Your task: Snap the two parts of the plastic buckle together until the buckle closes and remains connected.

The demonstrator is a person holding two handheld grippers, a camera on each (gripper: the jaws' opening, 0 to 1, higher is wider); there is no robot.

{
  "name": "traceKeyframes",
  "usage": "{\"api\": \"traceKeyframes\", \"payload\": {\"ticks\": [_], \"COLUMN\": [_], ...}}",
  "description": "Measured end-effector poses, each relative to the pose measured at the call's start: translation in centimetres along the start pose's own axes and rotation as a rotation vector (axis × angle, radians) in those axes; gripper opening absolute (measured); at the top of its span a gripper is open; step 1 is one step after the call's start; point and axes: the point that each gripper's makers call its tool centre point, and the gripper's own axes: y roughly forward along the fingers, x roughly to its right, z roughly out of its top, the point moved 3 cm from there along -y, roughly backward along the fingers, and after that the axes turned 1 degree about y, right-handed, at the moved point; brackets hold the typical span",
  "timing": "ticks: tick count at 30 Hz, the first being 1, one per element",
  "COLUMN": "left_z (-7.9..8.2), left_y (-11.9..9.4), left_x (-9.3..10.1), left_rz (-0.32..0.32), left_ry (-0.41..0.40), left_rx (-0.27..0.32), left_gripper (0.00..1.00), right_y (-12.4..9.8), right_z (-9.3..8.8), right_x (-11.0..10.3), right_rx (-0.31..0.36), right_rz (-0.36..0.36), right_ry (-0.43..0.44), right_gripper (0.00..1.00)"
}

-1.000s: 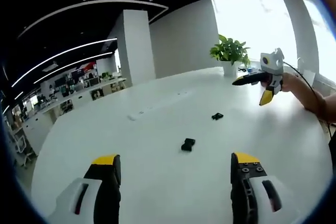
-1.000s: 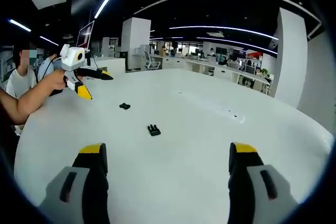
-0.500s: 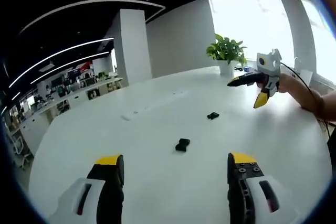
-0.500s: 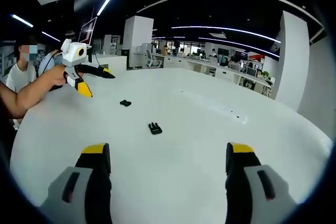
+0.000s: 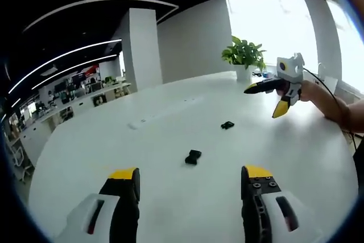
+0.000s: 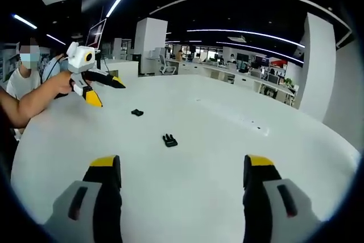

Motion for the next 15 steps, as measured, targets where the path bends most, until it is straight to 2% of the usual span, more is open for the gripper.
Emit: {"api": "traceKeyframes", "payload": {"ticks": [7, 11, 15], "left_z": [-0.37, -0.33, -0.24], "left_y": [0.47, 0.48, 0.35], "left_x": [0.41, 0.53, 0.38], "left_rz": [-0.009, -0.014, -0.012], "left_ry": [0.006, -0.017, -0.031], "left_rx": [-0.016, -0.014, -0.004], "left_gripper": [0.69, 0.61, 0.62], "right_y": [0.09, 0.08, 0.11], "right_z": [-0.09, -0.14, -0.15], "right_x": [-0.24, -0.15, -0.12], "right_rx": [-0.001, 0.001, 0.006], "right_rz": [0.012, 0.006, 0.007], "right_ry": [-0.007, -0.003, 0.002], "right_gripper": [0.86, 0.85, 0.84]}}
